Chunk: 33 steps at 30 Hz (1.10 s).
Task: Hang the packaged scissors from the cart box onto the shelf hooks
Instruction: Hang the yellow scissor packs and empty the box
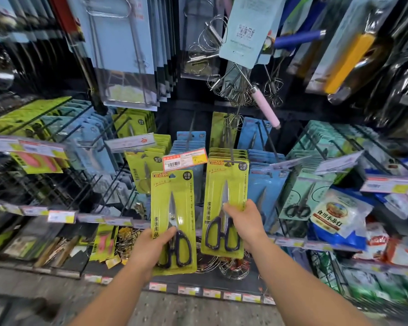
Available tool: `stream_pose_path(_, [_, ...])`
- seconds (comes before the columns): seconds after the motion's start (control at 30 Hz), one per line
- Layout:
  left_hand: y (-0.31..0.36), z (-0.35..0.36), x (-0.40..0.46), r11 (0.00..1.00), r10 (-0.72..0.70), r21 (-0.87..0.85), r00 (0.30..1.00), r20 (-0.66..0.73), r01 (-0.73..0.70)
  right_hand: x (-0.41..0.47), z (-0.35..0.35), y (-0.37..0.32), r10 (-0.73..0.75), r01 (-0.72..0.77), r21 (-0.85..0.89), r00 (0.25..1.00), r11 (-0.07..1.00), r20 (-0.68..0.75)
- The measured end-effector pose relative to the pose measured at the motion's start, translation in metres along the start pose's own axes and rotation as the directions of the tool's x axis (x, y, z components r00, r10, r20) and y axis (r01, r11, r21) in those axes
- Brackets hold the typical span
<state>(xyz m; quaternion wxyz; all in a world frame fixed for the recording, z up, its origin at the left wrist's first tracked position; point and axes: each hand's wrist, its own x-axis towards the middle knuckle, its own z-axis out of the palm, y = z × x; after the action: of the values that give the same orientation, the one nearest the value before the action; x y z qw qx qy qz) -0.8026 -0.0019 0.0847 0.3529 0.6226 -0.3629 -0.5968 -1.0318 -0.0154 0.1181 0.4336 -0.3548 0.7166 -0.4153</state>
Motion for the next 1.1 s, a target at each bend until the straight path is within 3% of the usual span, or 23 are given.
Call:
stream_pose_path(0.3, [-0.006,0.0,0.002,0.999,-0.018,0.039,0.999,0.046,0.016,0.018,0.006,-0.014,0.081,-0.079,-0.169,0.997,0.982,0.005])
stream_pose_path(0.57, [-0.004,0.009,0.003,0.999,-0.043,0.023,0.992,0.115,0.04,0.01,-0.002,0.001,0.13,-0.129,-0.142,0.992,0.981,-0.002])
stream_pose_path(0.7, [0.012,0.031,-0.014,1.0,-0.014,0.029,0.983,0.183,0.009,-0.011,0.0,0.01,0.172,-0.181,0.0,0.934,0.984,0.313])
stream_pose_path(0.77, [0.011,0.039,-0.011,0.999,-0.004,0.043,0.976,0.22,-0.006,-0.015,0.002,0.015,0.127,-0.131,-0.014,0.921,0.991,0.368])
stream_pose_path(0.9, [0.01,0.055,-0.004,0.996,0.006,0.088,0.979,0.204,-0.024,-0.019,-0.007,0.015,-0.014,0.029,-0.054,0.964,0.998,0.264])
stream_pose_path(1.1, [0.021,0.081,0.003,0.995,0.059,0.067,0.977,0.207,-0.075,-0.01,-0.023,0.009,-0.086,0.093,-0.03,0.983,0.995,0.164])
